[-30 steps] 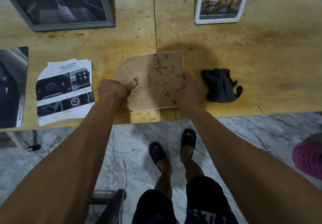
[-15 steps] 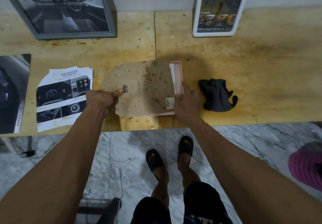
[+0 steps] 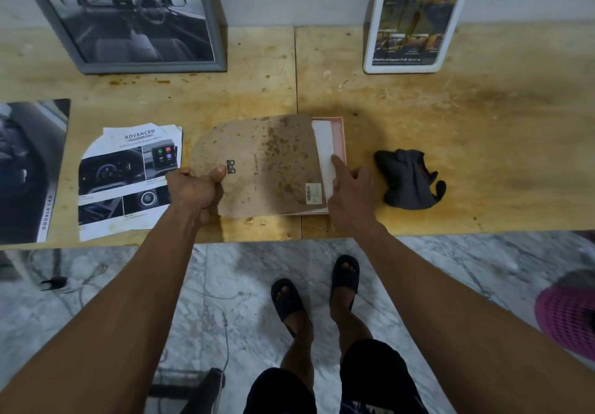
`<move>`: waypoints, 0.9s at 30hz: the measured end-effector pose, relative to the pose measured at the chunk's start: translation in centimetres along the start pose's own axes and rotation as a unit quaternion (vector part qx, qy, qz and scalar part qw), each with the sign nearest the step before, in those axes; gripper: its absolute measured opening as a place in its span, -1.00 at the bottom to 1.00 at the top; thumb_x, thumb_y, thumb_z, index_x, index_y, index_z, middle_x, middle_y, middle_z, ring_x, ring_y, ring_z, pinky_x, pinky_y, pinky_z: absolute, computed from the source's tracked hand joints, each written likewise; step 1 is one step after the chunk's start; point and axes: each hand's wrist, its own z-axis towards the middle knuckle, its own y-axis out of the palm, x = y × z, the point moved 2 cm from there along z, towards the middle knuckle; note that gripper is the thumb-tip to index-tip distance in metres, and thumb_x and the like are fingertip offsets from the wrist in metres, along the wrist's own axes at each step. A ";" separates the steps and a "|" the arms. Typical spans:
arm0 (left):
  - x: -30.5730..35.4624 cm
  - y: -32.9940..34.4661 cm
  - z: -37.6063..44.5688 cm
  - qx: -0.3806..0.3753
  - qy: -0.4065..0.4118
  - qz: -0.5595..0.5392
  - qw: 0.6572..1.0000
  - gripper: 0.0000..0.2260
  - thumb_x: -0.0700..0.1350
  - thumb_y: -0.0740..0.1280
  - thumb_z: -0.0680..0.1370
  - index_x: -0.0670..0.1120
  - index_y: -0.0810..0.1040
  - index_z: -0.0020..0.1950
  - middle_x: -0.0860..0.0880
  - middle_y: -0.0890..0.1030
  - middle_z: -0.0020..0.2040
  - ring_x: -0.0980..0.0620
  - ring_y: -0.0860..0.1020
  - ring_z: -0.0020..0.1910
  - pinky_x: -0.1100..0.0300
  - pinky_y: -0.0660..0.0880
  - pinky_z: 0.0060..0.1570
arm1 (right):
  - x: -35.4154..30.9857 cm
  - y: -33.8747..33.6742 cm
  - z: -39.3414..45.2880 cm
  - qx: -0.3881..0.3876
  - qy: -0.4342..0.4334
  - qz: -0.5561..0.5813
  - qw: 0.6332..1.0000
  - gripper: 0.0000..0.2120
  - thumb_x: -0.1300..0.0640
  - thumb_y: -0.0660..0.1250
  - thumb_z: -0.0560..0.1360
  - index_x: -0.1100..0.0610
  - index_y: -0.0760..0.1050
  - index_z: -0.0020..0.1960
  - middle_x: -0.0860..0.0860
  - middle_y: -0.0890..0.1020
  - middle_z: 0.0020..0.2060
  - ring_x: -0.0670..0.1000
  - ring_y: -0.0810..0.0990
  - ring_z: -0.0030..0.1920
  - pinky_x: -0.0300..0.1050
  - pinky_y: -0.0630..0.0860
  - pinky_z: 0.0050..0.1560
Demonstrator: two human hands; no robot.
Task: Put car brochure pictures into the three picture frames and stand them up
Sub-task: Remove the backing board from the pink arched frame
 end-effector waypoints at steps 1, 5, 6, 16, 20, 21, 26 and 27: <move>0.0 0.0 -0.1 -0.009 0.000 -0.009 1.000 -0.56 -0.20 0.56 0.45 -0.01 0.26 -0.05 -0.46 0.50 0.27 -0.23 0.58 -0.04 -0.06 0.57 -0.30 | -0.1 0.1 0.0 0.005 -0.002 -0.002 1.000 -0.49 0.17 0.13 0.62 -0.01 0.16 0.55 0.18 0.29 0.17 0.19 0.32 0.14 0.03 0.31 0.27; 0.3 -0.9 0.3 -0.028 -0.009 -0.052 0.998 -0.45 -0.21 0.54 0.46 -0.23 0.35 0.33 -0.33 0.56 0.27 -0.15 0.57 0.02 0.05 0.52 -0.14 | 0.0 0.3 0.4 0.003 0.005 -0.004 1.000 -0.53 0.08 0.15 0.65 -0.04 0.19 0.54 0.20 0.28 0.20 0.21 0.33 0.15 0.06 0.32 0.28; 0.5 -1.4 0.2 -0.027 -0.009 -0.051 0.998 -0.42 -0.20 0.56 0.43 -0.26 0.39 0.36 -0.28 0.61 0.22 -0.19 0.61 0.12 -0.01 0.57 -0.07 | 0.1 0.2 0.4 0.003 0.003 -0.002 1.000 -0.52 0.09 0.16 0.64 -0.03 0.19 0.54 0.20 0.28 0.20 0.22 0.33 0.15 0.03 0.33 0.26; 4.3 -6.8 -3.8 -0.038 0.020 -0.106 0.993 -0.53 -0.27 0.50 0.49 -0.35 0.44 0.33 -0.22 0.61 0.21 -0.20 0.63 0.08 -0.10 0.59 0.01 | -3.4 -3.2 -1.4 0.016 0.063 0.054 0.996 -0.53 -0.04 0.15 0.62 0.01 0.18 0.49 0.19 0.38 0.32 0.25 0.42 0.24 0.01 0.38 0.10; 7.2 -6.7 -6.9 -0.077 0.021 -0.130 0.988 -0.61 -0.31 0.48 0.49 -0.32 0.47 0.28 -0.24 0.63 0.15 -0.24 0.64 0.02 -0.19 0.60 -0.09 | -8.1 -5.6 -3.1 -0.042 0.089 0.273 0.957 -0.55 -0.21 0.22 0.51 -0.09 0.37 0.35 0.07 0.55 0.23 0.16 0.59 0.12 0.13 0.59 0.07; 7.8 -6.4 -7.6 -0.087 0.025 -0.131 0.987 -0.64 -0.31 0.48 0.49 -0.31 0.49 0.25 -0.25 0.64 0.12 -0.23 0.65 -0.01 -0.17 0.62 -0.13 | -9.0 -6.2 -3.6 -0.044 0.087 0.305 0.947 -0.57 -0.14 0.28 0.51 -0.05 0.40 0.34 0.07 0.57 0.17 0.14 0.61 0.06 0.12 0.63 0.01; 9.2 -3.8 -8.6 -0.091 0.049 -0.121 0.987 -0.50 -0.31 0.57 0.39 -0.29 0.47 0.27 -0.22 0.63 0.14 -0.17 0.64 0.01 -0.01 0.63 -0.18 | -9.7 -8.5 -3.9 0.040 0.080 0.320 0.943 -0.57 0.12 0.41 0.46 0.10 0.44 0.30 0.09 0.59 0.07 0.10 0.61 0.00 0.07 0.65 -0.08; 9.4 -3.3 -8.4 -0.095 0.053 -0.107 0.988 -0.40 -0.31 0.59 0.36 -0.27 0.44 0.33 -0.23 0.61 0.17 -0.18 0.63 0.05 -0.03 0.64 -0.14 | -9.3 -9.0 -3.3 0.055 0.085 0.304 0.947 -0.57 0.12 0.41 0.46 0.12 0.45 0.31 0.10 0.60 0.07 0.09 0.60 -0.01 0.03 0.64 -0.07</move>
